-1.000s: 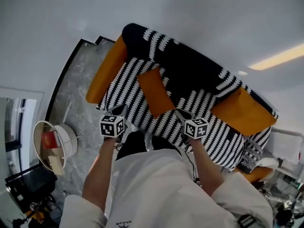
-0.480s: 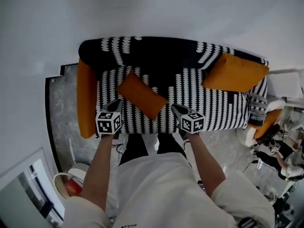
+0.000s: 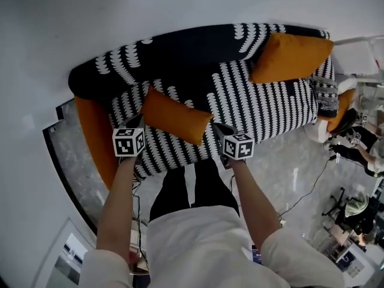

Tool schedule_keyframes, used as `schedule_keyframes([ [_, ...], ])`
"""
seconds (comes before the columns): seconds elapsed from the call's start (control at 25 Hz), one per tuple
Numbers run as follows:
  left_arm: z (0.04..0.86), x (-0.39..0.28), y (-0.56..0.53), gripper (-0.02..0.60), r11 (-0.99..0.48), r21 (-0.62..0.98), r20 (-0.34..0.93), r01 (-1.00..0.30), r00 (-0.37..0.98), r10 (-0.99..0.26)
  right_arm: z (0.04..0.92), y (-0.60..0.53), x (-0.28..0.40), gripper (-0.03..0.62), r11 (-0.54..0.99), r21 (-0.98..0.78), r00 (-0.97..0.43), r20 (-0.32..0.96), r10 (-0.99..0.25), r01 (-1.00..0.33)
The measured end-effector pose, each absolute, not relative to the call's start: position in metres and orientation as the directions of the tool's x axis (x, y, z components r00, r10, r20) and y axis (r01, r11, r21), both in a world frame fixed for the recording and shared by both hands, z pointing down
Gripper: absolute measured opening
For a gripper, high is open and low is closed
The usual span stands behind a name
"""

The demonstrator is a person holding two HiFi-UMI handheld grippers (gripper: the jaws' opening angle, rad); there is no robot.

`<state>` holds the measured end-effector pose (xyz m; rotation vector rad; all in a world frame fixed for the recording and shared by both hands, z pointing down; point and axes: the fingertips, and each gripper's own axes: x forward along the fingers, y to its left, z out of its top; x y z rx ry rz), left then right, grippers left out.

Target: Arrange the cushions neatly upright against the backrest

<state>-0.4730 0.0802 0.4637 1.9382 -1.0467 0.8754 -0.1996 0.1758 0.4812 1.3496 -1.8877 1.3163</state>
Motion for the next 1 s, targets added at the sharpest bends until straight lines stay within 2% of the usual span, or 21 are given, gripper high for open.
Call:
schedule_keyframes([
  [0.48,0.571,-0.461,0.031,0.023,-0.44,0.272,0.874,-0.856,0.411,-0.258,0.578,0.169,-0.184,0.028,-0.102,-0.42,-0.342,0.838,-0.426,-0.902],
  [0.56,0.584,-0.46,0.03,0.056,-0.465,0.258,0.888,-0.847,0.397,-0.232,0.586,0.172,-0.183,0.034,-0.108,-0.432,-0.351,0.835,-0.424,-0.895],
  [0.6,0.591,-0.459,0.028,0.092,-0.477,0.252,0.894,-0.842,0.391,-0.218,0.591,0.173,-0.183,0.059,-0.114,-0.437,-0.354,0.834,-0.423,-0.892],
  [0.64,0.598,-0.457,0.026,0.115,-0.483,0.249,0.899,-0.84,0.385,-0.207,0.595,0.174,-0.181,0.119,-0.122,-0.442,-0.356,0.833,-0.423,-0.889],
  [0.68,0.605,-0.456,0.024,0.123,-0.483,0.245,0.903,-0.841,0.38,-0.202,0.6,0.175,-0.18,0.146,-0.131,-0.447,-0.357,0.832,-0.424,-0.885],
  [0.84,0.638,-0.442,0.004,0.166,-0.473,0.251,0.908,-0.845,0.375,-0.186,0.621,0.17,-0.172,0.233,-0.162,-0.47,-0.361,0.82,-0.444,-0.868],
  [1.0,0.638,-0.435,-0.04,0.208,-0.468,0.232,0.925,-0.853,0.341,-0.164,0.615,0.143,-0.167,0.276,-0.215,-0.511,-0.377,0.806,-0.457,-0.832],
])
